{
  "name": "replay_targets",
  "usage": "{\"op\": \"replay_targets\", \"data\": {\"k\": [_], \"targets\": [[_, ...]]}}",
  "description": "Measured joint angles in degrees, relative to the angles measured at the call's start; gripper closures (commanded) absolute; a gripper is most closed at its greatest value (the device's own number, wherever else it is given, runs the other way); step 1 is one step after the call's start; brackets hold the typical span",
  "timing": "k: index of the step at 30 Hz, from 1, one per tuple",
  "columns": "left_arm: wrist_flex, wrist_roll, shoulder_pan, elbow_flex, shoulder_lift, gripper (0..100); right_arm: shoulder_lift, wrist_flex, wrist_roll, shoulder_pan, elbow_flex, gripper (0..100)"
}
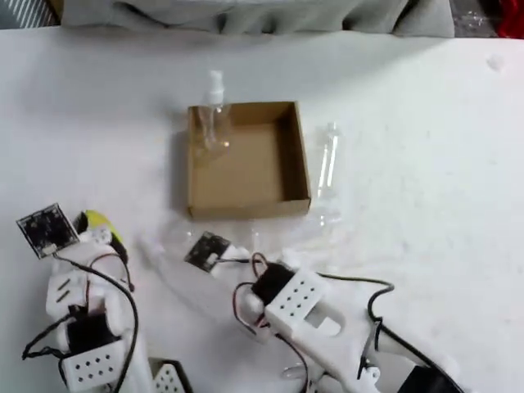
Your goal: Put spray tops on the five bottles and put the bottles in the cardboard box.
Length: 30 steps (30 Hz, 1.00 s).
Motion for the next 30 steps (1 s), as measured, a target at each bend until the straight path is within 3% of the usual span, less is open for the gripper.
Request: {"op": "replay_targets", "data": {"k": [5, 14, 22, 28, 30], "targets": [[0.0, 0.0, 0.0, 0.0, 0.0, 98, 0.4, -0.1, 6.9, 0.0, -0.6, 98.4], [0.0, 0.0, 0.0, 0.0, 0.0, 98, 0.9, 0.5, 8.1, -0.4, 0.3, 98.3], [0.0, 0.0, 0.0, 0.0, 0.0, 98, 0.7, 3.7, 8.1, -0.4, -7.3, 96.7], [0.0, 0.0, -1.2, 0.0, 0.0, 97, 0.7, 14.7, 8.1, -0.3, -15.6, 80.3], [0.0, 0.0, -1.5, 0.0, 0.0, 97, 0.7, 19.0, 8.1, -0.3, -18.3, 78.8]]}}
